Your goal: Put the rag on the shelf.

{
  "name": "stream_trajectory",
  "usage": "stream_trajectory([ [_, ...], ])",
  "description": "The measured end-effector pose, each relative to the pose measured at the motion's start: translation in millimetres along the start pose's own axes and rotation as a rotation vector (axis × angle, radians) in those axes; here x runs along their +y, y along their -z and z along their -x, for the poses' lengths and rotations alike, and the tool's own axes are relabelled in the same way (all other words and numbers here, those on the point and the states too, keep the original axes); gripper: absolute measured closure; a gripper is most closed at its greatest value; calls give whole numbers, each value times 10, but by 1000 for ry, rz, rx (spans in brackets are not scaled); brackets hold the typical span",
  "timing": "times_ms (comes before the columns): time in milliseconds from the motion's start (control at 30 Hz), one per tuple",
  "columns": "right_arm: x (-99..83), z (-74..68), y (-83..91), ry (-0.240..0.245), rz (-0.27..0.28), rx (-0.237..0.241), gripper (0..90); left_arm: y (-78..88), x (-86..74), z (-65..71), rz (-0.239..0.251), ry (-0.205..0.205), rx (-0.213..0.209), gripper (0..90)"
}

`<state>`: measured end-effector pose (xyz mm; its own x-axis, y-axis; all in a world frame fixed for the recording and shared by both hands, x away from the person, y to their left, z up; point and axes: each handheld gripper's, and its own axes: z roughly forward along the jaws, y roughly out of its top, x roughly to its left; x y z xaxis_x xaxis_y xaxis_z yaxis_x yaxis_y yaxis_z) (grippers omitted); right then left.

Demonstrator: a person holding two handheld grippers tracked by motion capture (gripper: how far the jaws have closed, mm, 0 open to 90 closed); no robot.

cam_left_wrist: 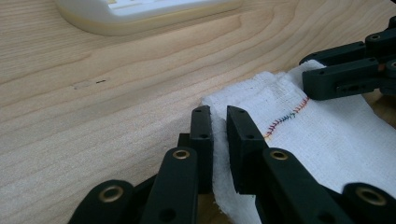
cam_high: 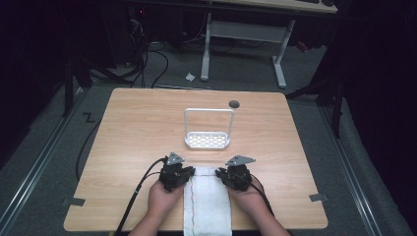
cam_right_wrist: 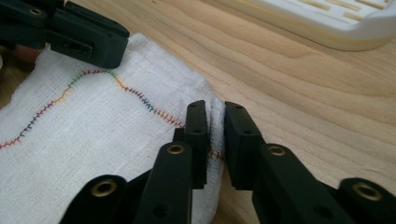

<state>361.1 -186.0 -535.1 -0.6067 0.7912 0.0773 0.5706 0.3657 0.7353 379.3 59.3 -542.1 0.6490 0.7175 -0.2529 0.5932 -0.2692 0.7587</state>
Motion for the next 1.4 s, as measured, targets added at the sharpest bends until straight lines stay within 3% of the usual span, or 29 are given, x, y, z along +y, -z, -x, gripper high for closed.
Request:
stream_trajectory([
  [233,11,10,-1,-3,-8,21,854,0,1,-22,1,14,-13,813],
  [367,4,16,-5,-10,-2,28,856,2,-2,-4,2,10,2,817],
  [467,1,10,-5,0,1,22,856,3,-1,-21,1,26,-9,821],
  [667,3,15,-3,-6,3,23,860,10,3,-38,-2,21,-24,830],
  [700,10,6,5,8,11,15,859,59,12,-64,36,36,-40,831],
  [733,10,6,5,8,11,15,859,59,12,-64,36,36,-40,832],
  [767,45,-9,60,15,53,3,860,85,20,-51,59,26,-30,833],
  [800,45,-9,60,15,53,3,860,105,28,-37,79,18,-22,833],
  [833,85,-29,108,14,92,-15,859,158,63,1,137,16,-14,833],
  [900,109,-45,133,25,113,-29,859,188,93,17,159,11,-2,833],
  [933,163,-80,188,42,165,-60,859,250,161,42,209,8,17,833],
  [1000,183,-88,209,44,184,-72,859,283,199,55,231,5,29,833],
  [1033,239,-101,266,38,240,-93,859,346,277,90,275,-3,39,834],
  [1200,385,-102,364,33,293,-101,858,499,452,176,334,-41,78,835],
  [1300,555,-101,496,46,352,-120,858,604,616,222,375,-53,94,835],
  [1400,646,-93,558,51,370,-124,858,657,707,253,396,-66,99,835],
])
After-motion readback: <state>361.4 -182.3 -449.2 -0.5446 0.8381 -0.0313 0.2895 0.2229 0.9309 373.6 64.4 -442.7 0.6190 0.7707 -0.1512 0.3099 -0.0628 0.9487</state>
